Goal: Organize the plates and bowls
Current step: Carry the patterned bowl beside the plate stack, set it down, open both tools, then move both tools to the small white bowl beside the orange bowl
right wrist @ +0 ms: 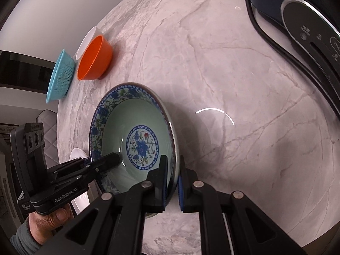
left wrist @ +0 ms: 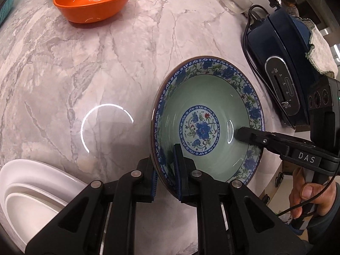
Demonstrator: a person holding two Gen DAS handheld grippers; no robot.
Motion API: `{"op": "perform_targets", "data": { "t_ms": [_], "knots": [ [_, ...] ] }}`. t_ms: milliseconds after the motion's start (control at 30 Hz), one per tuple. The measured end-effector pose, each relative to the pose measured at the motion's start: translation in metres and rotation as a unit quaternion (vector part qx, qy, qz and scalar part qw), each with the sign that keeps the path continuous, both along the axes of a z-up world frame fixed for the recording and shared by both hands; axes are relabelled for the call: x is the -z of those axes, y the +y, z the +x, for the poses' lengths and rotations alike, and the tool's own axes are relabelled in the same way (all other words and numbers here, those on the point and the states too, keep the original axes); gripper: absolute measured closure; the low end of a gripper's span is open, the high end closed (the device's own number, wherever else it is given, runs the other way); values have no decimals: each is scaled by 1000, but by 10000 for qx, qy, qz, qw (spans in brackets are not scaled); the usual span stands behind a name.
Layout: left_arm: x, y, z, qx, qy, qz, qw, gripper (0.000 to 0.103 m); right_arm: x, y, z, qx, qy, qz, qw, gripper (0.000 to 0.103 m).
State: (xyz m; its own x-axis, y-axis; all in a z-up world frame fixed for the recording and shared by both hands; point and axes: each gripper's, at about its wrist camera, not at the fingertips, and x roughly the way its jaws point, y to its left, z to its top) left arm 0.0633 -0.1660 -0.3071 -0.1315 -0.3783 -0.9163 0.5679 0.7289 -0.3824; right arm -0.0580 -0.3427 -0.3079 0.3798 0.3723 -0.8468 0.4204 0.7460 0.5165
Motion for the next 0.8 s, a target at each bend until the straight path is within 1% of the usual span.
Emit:
{"op": "perform_targets", "data": {
  "t_ms": [167, 200, 267, 300, 333, 400, 433, 500, 567, 600, 667, 767, 800],
  "knots": [
    [-3, 6, 2, -143, -28, -37, 9999, 91, 2, 0, 0, -118, 14, 4, 9999, 90],
    [-3, 9, 3, -185, -10, -57, 9998, 88, 2, 1, 1, -161, 10, 2, 9999, 89],
    [-7, 16, 3, -284, -41, -97, 9995, 61, 2, 3, 1, -199, -11, -31, 9998, 87],
    [-11, 19, 3, -344, -96, -173, 9992, 27, 2, 4, 0, -195, -20, -16, 9998, 79],
    [-16, 23, 2, -395, -162, -283, 9987, 16, 1, 4, -1, -184, -50, 10, 9998, 66],
    [-24, 25, 2, -392, -238, -335, 9984, 16, -2, 5, -3, -181, -161, -66, 9997, 50],
    [-27, 26, 3, -390, -239, -362, 9983, 16, -4, 6, -4, -196, -210, -115, 9995, 45],
    [-34, 30, 4, -441, -273, -381, 9979, 14, -7, 6, -4, -200, -253, -146, 9994, 42],
    [-44, 36, 5, -479, -284, -430, 9975, 11, -11, 5, -5, -199, -265, -166, 9993, 39],
    [-50, 40, 6, -512, -315, -461, 9971, 8, -15, 4, -6, -210, -280, -217, 9992, 37],
    [-63, 49, 8, -551, -311, -565, 9964, 7, -24, 2, -8, -211, -317, -344, 9987, 33],
    [-85, 68, 23, -746, -315, -782, 9936, 6, -43, -3, -8, -254, -364, -571, 9974, 23],
    [-91, 76, 32, -821, -336, -845, 9925, 3, -51, -4, -6, -274, -437, -603, 9968, 20]
  ]
}}
